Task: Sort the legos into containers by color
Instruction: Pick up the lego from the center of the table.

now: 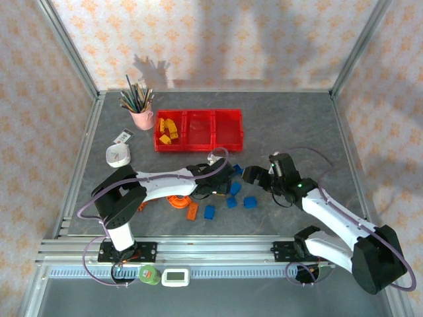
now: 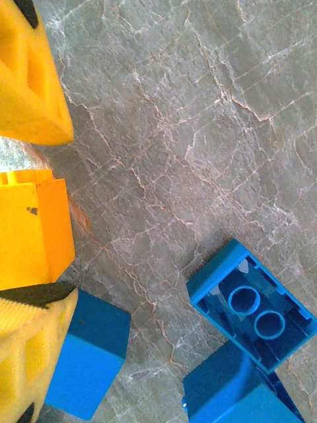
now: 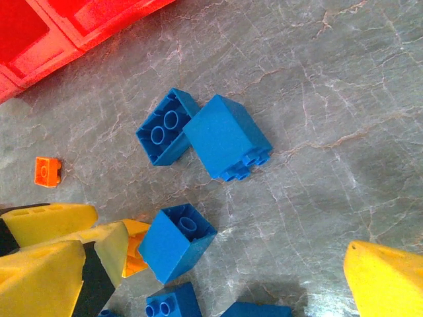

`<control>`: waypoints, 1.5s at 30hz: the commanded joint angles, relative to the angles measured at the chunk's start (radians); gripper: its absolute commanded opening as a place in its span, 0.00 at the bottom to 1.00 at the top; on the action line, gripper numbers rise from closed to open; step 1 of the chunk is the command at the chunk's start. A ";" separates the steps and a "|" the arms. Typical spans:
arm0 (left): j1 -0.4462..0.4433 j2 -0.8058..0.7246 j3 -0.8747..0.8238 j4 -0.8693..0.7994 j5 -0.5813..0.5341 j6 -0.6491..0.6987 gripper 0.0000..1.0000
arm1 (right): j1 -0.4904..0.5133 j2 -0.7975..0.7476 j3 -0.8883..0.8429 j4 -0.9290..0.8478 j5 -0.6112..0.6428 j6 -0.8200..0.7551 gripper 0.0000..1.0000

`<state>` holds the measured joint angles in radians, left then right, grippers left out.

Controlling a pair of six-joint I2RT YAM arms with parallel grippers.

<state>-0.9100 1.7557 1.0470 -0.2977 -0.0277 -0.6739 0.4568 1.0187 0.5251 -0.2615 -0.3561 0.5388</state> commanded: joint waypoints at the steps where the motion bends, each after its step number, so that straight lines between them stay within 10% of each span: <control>1: -0.006 0.002 -0.038 -0.087 -0.016 -0.006 0.59 | -0.006 -0.004 0.004 0.016 0.014 -0.010 1.00; 21: -0.018 0.050 0.028 -0.032 0.042 -0.042 0.67 | -0.007 -0.015 0.004 0.016 0.018 -0.013 1.00; 45: -0.035 0.005 -0.055 -0.100 -0.032 -0.123 0.54 | -0.009 -0.022 0.009 0.013 0.015 -0.018 1.00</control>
<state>-0.9363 1.7653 1.0042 -0.3233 -0.0315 -0.7860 0.4568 1.0180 0.5251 -0.2615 -0.3557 0.5377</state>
